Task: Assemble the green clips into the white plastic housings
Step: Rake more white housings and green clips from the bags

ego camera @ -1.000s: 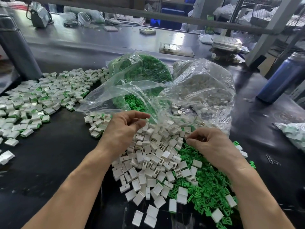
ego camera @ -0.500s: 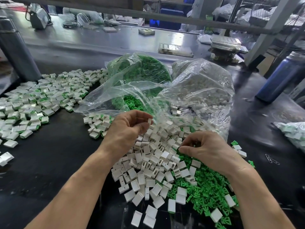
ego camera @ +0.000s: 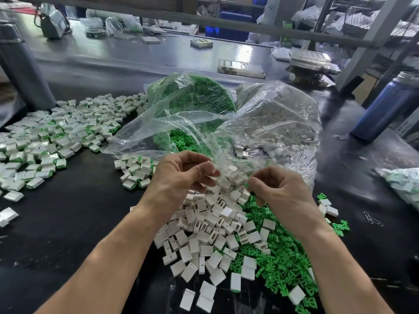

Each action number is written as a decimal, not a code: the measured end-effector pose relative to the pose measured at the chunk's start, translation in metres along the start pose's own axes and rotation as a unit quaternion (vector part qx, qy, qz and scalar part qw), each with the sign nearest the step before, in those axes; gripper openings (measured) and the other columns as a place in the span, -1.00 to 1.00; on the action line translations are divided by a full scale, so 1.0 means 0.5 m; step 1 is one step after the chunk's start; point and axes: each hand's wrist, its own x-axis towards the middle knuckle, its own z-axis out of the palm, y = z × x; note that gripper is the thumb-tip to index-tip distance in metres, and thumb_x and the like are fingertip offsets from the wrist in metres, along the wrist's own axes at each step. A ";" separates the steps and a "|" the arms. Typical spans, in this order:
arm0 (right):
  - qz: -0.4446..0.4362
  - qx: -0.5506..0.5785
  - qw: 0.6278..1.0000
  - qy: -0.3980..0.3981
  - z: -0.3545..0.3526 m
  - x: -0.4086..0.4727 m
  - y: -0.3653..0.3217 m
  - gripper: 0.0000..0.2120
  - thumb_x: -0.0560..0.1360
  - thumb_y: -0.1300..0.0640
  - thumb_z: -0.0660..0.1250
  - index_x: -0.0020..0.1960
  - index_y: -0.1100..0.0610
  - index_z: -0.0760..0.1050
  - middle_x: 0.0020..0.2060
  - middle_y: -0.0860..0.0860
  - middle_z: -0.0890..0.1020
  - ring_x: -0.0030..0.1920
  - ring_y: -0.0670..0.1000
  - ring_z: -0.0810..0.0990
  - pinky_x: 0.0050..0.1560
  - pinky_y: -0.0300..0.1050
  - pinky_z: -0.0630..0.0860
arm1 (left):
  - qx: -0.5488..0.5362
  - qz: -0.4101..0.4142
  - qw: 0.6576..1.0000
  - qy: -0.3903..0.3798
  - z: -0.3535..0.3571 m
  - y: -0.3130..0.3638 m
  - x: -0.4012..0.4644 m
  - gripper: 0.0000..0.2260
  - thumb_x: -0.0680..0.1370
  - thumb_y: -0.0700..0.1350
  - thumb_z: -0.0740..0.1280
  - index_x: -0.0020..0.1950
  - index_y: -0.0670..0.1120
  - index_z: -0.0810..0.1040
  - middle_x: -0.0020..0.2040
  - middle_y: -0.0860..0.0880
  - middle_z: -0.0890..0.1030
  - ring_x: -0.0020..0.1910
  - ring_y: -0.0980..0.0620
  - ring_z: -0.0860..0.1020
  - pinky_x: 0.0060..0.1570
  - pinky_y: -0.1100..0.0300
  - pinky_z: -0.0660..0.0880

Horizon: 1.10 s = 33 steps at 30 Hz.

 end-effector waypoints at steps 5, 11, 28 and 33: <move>0.009 0.103 0.995 -0.012 0.021 -0.008 -0.017 -0.93 0.59 0.13 0.43 0.06 0.09 0.62 -0.19 0.08 0.75 -0.35 -0.04 0.63 -0.44 -0.23 0.50 | -0.032 -0.005 0.999 -0.004 0.015 -0.005 -0.001 -0.79 0.46 -0.10 0.49 0.03 -0.16 0.64 -0.08 -0.14 0.75 -0.24 0.01 0.64 -0.30 0.23 0.58; -0.023 0.168 0.985 -0.023 0.038 -0.015 -0.020 -0.90 0.55 0.21 0.47 0.06 0.13 0.63 -0.21 0.10 0.68 -0.30 -0.01 0.60 -0.42 -0.22 0.49 | -0.095 -0.009 0.995 -0.034 0.019 0.000 -0.004 -0.80 0.32 -0.03 0.58 -0.09 0.01 0.73 -0.03 -0.18 0.73 -0.13 -0.05 0.67 -0.14 0.11 0.64; -0.067 0.227 0.971 -0.029 0.047 -0.025 -0.030 -0.82 0.54 0.28 0.44 0.14 0.18 0.64 -0.20 0.12 0.67 -0.28 0.04 0.60 -0.38 -0.15 0.57 | -0.174 -0.022 0.984 -0.043 0.039 -0.004 -0.007 -0.88 0.44 -0.25 0.45 -0.06 -0.12 0.74 0.01 -0.26 0.73 -0.12 -0.10 0.73 -0.17 0.18 0.65; -0.065 0.241 0.968 -0.025 0.049 -0.025 -0.032 -0.78 0.49 0.22 0.46 0.13 0.19 0.63 -0.16 0.21 0.68 -0.27 0.05 0.62 -0.39 -0.14 0.58 | -0.167 -0.016 0.985 -0.042 0.041 -0.007 -0.004 -0.87 0.41 -0.26 0.47 -0.11 -0.08 0.76 -0.06 -0.22 0.73 -0.12 -0.09 0.73 -0.17 0.18 0.66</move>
